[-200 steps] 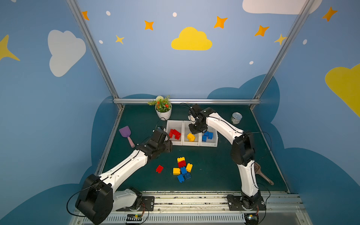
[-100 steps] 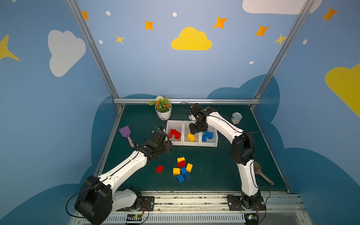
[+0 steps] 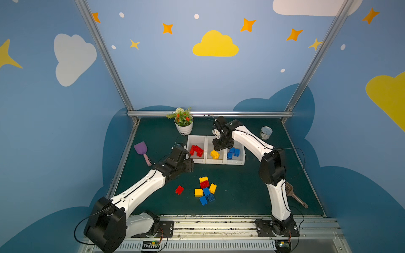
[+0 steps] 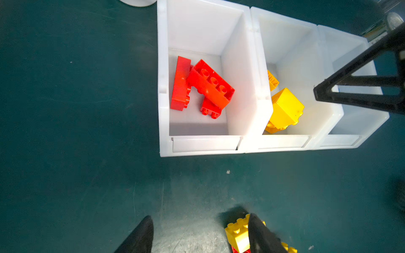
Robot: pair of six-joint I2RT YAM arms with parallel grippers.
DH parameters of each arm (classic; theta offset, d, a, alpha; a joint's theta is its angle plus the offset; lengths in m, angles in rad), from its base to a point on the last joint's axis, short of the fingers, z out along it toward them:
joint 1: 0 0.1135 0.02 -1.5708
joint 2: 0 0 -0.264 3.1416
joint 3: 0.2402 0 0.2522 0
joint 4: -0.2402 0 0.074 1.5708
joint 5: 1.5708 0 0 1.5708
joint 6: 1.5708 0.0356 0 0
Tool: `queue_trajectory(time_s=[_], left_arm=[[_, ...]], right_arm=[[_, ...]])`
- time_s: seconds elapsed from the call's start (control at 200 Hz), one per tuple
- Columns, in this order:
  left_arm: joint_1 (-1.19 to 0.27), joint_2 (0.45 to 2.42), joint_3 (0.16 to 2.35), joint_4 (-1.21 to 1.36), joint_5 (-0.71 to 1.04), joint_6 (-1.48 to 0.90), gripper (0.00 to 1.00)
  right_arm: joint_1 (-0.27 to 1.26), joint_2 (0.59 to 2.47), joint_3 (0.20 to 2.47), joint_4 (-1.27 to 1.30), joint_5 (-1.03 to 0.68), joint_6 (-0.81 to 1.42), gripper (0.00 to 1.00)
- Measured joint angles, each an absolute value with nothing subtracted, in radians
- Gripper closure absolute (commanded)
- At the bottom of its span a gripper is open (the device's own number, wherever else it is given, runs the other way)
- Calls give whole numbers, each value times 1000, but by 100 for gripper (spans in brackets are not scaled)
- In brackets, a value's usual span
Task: Sort the legos into containers by color
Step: 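Grasp a red brick beside the pile with the left gripper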
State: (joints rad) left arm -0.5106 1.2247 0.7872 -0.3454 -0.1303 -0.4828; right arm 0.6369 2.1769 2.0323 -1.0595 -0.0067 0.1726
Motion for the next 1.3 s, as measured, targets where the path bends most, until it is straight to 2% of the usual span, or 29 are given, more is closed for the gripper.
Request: queue_trajectory(time_s=[0.4,0.601,0.926,1.086,1.297], left_arm=[[-512,1150,716,-509,-131,-564,29],[-518,1146,659,-604,-136,-621,23],[-520,1197,601,-579,-99,-653,22],[-521,1257,592,-557,-70,-659,23],[-565,1300,603,-535,-75,-663,32]], right_arm=[[612,2003,1926,-1015,-80,200,45],[581,1930,1867,-978,-117,215,45],[550,1890,1723,-938,-144,243,45],[542,1867,1680,-932,-148,254,45],[537,1839,1677,-921,-152,258,45]])
